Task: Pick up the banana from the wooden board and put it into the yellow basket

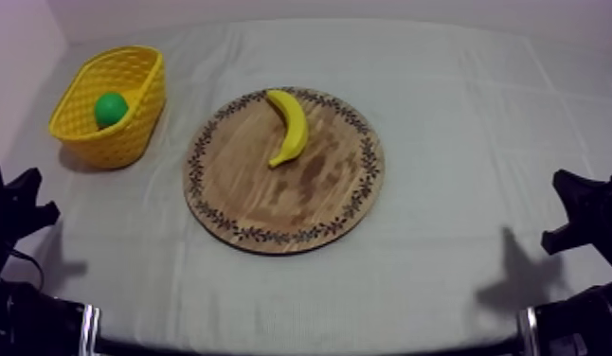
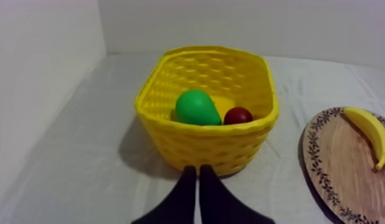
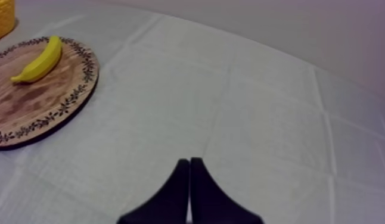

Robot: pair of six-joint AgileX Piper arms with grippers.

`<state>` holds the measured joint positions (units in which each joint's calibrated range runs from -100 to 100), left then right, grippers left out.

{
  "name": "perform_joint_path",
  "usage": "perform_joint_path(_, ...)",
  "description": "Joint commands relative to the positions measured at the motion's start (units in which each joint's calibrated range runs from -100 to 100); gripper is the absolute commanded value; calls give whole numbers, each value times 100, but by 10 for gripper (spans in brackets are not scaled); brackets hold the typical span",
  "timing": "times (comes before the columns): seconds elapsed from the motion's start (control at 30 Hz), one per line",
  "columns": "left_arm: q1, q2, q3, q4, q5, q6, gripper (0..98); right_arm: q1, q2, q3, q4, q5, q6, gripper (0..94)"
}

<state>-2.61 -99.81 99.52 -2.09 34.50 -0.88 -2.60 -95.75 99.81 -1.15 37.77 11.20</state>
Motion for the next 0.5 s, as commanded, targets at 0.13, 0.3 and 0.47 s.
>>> perform_joint_path(0.13,-3,-2,-19,-3,58,-1,0,0,0,-3,0,-11,1,3)
perform_joint_path(0.3,-3,-2,-19,-3,58,-8,0,0,0,-3,0,-11,1,3)
perform_joint_path(0.47,-3,-2,-19,-3,58,-1,0,0,0,-3,0,-11,1,3)
